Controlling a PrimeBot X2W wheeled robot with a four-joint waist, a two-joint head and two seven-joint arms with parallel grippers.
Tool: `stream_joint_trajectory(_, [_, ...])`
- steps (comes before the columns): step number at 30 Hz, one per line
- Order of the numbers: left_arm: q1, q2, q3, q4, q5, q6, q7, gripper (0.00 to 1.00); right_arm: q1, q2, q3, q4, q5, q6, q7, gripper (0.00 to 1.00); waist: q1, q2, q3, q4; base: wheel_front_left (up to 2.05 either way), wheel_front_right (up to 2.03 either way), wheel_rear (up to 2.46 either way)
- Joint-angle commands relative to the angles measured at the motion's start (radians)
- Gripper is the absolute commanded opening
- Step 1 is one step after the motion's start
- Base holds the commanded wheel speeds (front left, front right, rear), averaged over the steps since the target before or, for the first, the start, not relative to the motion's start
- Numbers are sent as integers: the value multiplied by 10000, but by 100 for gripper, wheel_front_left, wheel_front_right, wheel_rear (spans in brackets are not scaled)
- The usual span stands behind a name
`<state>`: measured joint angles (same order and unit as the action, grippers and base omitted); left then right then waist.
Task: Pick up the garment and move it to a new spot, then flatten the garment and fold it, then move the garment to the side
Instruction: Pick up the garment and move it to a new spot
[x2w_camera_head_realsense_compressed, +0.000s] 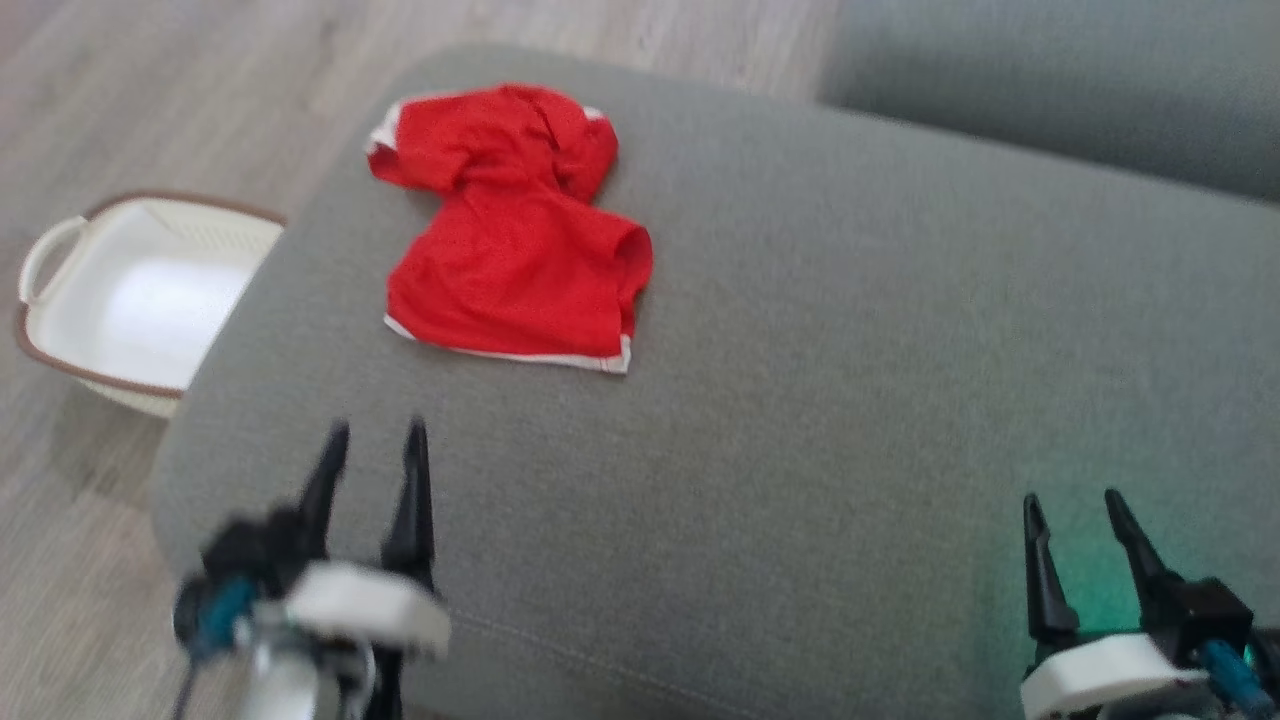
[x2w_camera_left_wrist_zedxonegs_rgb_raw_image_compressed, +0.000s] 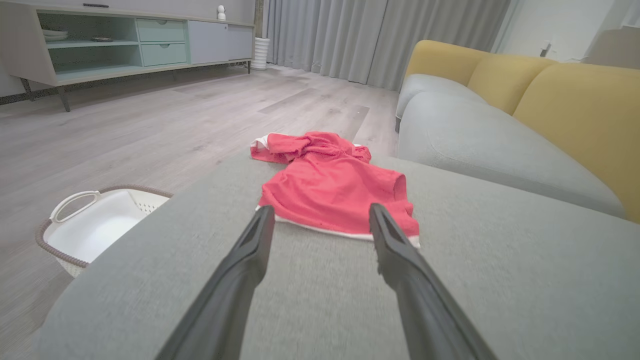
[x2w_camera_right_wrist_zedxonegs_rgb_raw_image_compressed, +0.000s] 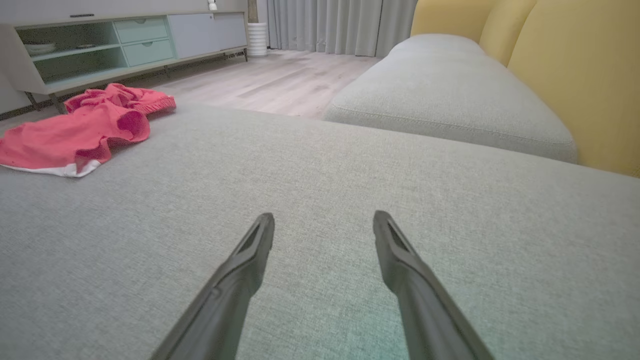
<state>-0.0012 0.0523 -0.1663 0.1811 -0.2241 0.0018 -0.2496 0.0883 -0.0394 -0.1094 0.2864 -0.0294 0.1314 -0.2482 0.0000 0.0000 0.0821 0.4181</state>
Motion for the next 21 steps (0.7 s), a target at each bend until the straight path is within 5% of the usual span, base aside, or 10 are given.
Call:
stream_joint_trajectory(1, [-691, -20, 421, -213, -69, -28, -122, 100, -548, -108, 178, -353, -111, -7, -135, 100, 0, 0, 539, -205, 0, 0, 0])
stream_joint_trajectory(11, [-4914, 64, 1406, 2917, -745, -305, -119, 100, -1465, -108, 273, -655, -1262, -7, -135, 100, 0, 0, 2875, -822, 0, 0, 0])
stream_joint_trajectory(18, [-6717, 401, 1515, 6047, -1004, -507, 332, 100, -1820, -108, 188, -773, -1430, -7, -135, 100, 0, 0, 3382, -1307, 0, 0, 0])
stream_joint_trajectory(19, [-6876, 420, 1540, 6421, -1066, -542, 387, 88, -1833, -108, 171, -771, -1430, -7, -135, 100, 0, 0, 3382, -1354, 0, 0, 0])
stream_joint_trajectory(20, [-7015, 454, 1509, 6788, -1082, -593, 489, 42, -1841, -108, 153, -768, -1424, -7, -135, 100, 0, 0, 3372, -1394, 0, 0, 0])
stream_joint_trajectory(21, [-7144, 496, 1465, 7086, -1081, -660, 518, 10, -1848, -108, 138, -765, -1404, -7, -135, 100, 0, 0, 3352, -1433, 0, 0, 0])
